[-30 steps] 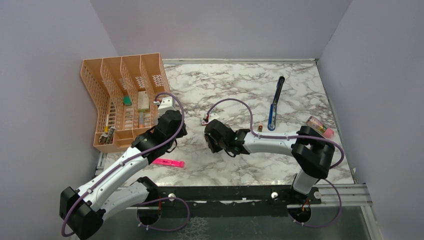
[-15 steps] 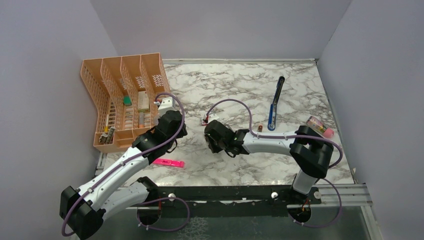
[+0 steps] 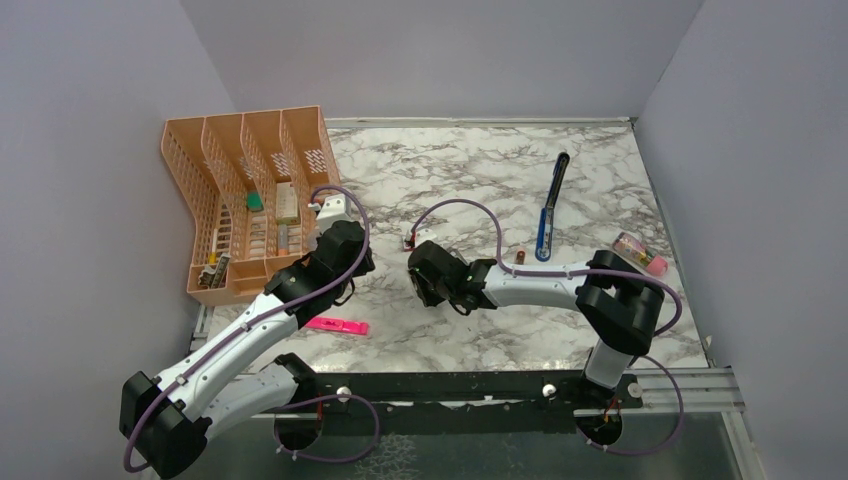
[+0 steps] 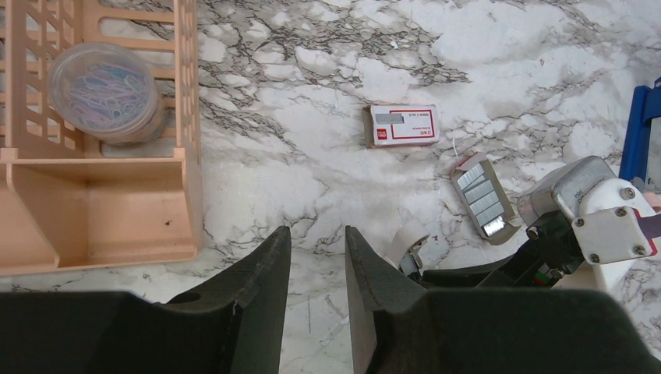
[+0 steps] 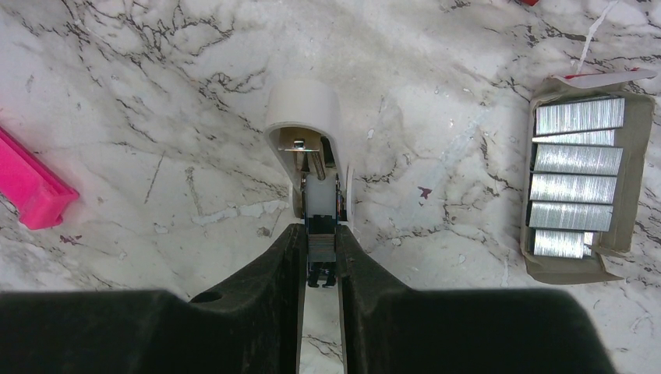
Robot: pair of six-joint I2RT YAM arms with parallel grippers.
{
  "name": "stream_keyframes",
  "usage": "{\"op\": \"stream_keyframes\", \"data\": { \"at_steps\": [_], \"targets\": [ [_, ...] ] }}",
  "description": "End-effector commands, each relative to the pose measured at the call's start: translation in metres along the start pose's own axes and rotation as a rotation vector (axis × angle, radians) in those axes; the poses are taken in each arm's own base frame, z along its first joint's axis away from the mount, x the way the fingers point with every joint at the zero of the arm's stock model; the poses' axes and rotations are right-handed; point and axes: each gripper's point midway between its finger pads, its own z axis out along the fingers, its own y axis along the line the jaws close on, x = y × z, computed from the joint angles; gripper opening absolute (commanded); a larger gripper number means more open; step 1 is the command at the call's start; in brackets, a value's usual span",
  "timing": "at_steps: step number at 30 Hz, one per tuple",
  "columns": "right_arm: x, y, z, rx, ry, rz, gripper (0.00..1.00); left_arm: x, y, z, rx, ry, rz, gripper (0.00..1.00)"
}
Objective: Load the staples into the stapler
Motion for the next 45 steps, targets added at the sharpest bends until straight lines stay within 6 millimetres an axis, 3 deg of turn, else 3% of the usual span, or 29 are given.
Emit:
{"op": "stream_keyframes", "data": {
  "at_steps": [1, 14, 20, 25, 29, 37, 41, 45],
  "targets": [
    [0.007, -0.002, 0.007, 0.017, 0.001, -0.024, 0.24, -0.002, 0.002, 0.002, -0.011, -0.016, -0.013, 0.33],
    [0.005, -0.001, -0.001, 0.007, 0.004, -0.029, 0.31, 0.0, 0.001, 0.003, -0.008, -0.01, -0.02, 0.34],
    [-0.014, 0.005, -0.017, -0.017, -0.042, 0.009, 0.36, 0.003, -0.001, 0.005, 0.0, 0.003, -0.028, 0.36],
    [-0.03, -0.004, -0.031, 0.031, -0.085, 0.101, 0.41, 0.011, -0.008, 0.008, 0.032, 0.03, -0.043, 0.38],
    [-0.032, -0.022, -0.037, 0.038, -0.055, 0.236, 0.43, 0.026, -0.029, 0.014, 0.132, 0.098, -0.052, 0.44],
    [-0.021, -0.036, -0.049, -0.067, -0.028, 0.332, 0.57, 0.042, -0.074, 0.023, 0.389, 0.16, -0.022, 0.68],
    [-0.033, -0.037, -0.051, -0.125, -0.054, 0.277, 0.61, 0.051, -0.079, 0.032, 0.437, 0.186, -0.03, 0.72],
    [-0.052, -0.028, -0.053, -0.177, -0.072, 0.151, 0.63, 0.051, -0.056, 0.04, 0.305, 0.175, -0.106, 0.7]
  ]
}}
